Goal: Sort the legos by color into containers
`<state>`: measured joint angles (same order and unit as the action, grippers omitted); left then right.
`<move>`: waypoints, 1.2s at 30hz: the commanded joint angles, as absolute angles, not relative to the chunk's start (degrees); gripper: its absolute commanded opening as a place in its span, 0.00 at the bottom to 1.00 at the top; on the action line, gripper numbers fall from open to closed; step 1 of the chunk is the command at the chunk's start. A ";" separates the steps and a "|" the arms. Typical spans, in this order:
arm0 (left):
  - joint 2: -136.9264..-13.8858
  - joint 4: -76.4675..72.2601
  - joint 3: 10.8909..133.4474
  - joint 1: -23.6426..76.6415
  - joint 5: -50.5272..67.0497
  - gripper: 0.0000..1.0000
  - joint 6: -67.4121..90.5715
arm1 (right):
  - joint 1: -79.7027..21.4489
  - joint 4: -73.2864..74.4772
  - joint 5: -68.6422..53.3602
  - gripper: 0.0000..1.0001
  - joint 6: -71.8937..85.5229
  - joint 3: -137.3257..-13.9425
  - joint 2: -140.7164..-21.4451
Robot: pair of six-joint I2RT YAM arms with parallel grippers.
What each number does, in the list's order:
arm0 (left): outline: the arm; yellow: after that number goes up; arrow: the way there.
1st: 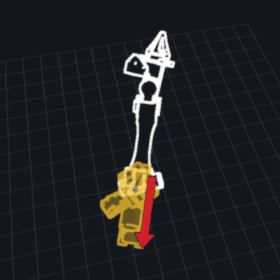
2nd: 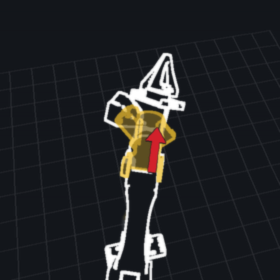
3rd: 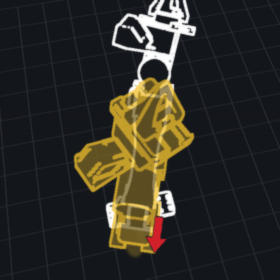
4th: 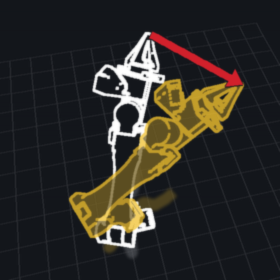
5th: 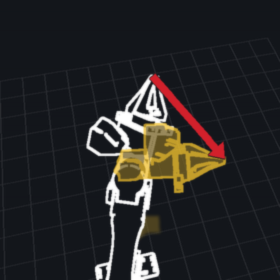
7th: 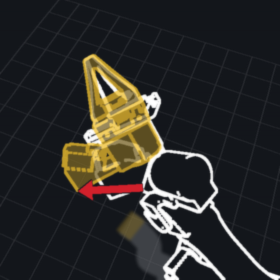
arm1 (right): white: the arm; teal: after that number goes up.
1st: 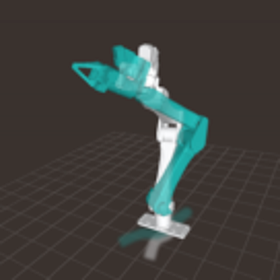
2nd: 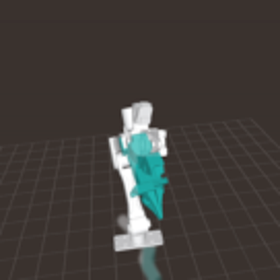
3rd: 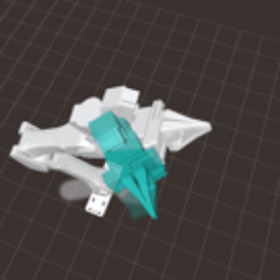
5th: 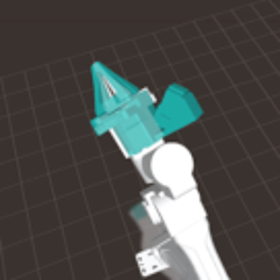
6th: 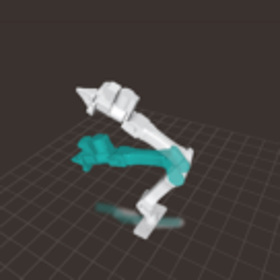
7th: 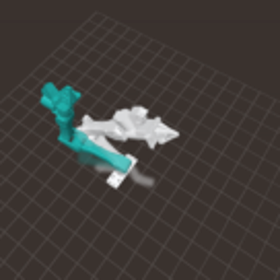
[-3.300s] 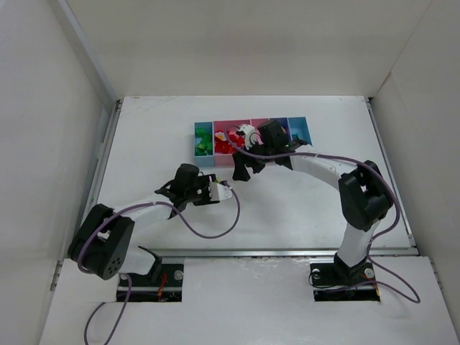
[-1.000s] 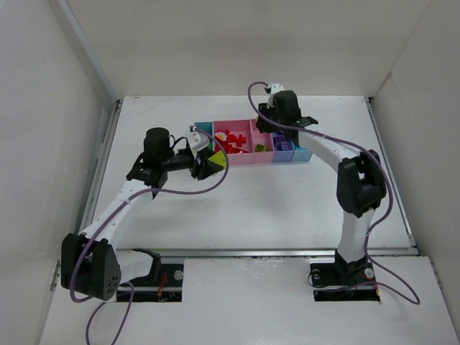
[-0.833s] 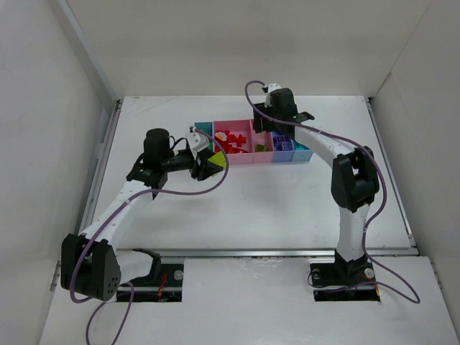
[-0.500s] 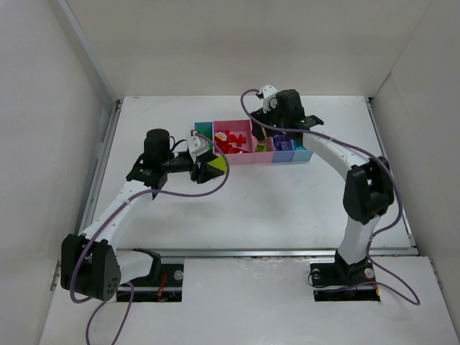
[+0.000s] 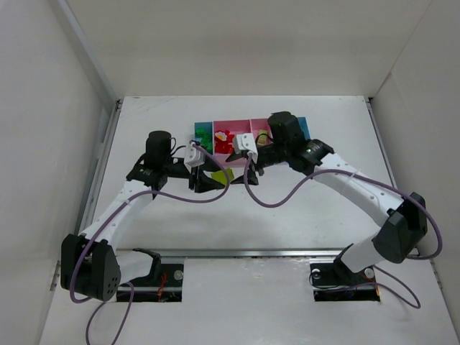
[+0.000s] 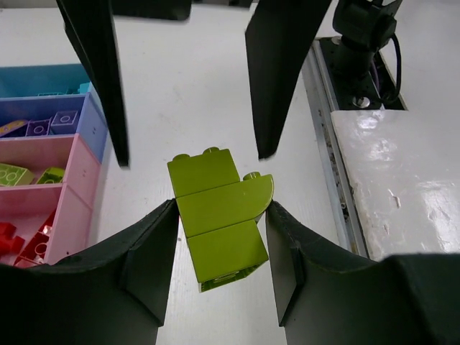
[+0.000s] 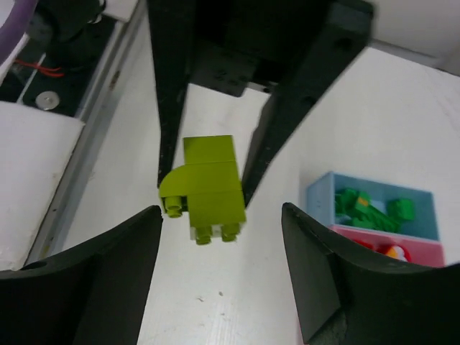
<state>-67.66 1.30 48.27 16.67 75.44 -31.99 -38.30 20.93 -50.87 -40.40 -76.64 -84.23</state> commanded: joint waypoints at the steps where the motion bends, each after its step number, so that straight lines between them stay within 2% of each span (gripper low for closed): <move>1: -67.32 1.23 50.98 16.52 80.51 0.00 -33.57 | -38.93 23.90 -54.76 0.71 -44.47 -78.30 -86.92; 7: -67.32 1.23 50.98 16.52 81.04 0.00 -33.57 | -39.46 24.52 -53.45 0.57 -44.47 -79.72 -89.03; 9: -67.32 1.23 50.98 16.52 81.04 0.00 -33.57 | -39.46 24.52 -52.65 0.57 -44.47 -79.72 -89.56; 14: -67.32 1.76 50.98 16.52 81.04 0.00 -33.57 | -39.46 24.52 -53.26 0.47 -44.47 -80.33 -89.56; 19: -67.32 1.76 50.98 16.52 79.80 0.00 -33.57 | -39.46 23.99 -53.87 0.47 -44.47 -81.91 -89.56; 20: -67.32 1.76 50.98 16.52 79.11 0.00 -33.57 | -39.46 23.99 -53.88 0.37 -44.47 -81.91 -89.56; 23: -67.32 1.76 50.98 16.52 78.58 0.00 -33.57 | -39.46 25.39 -54.40 0.15 -43.95 -83.23 -90.61; 24: -67.32 1.76 50.98 16.52 78.57 0.00 -33.57 | -39.46 25.40 -54.40 0.00 -43.34 -83.93 -90.62; 28: -67.32 2.81 50.98 16.52 77.00 0.00 -33.57 | -37.54 24.62 -53.88 0.00 -39.91 -83.41 -91.14; 32: -66.80 3.34 50.45 16.52 75.94 0.00 -33.57 | -26.85 10.87 -57.11 0.00 -26.66 -76.92 -91.14; 36: -66.27 2.82 50.45 16.52 71.73 0.00 -33.57 | -22.86 9.49 -53.72 0.00 -18.64 -77.24 -91.93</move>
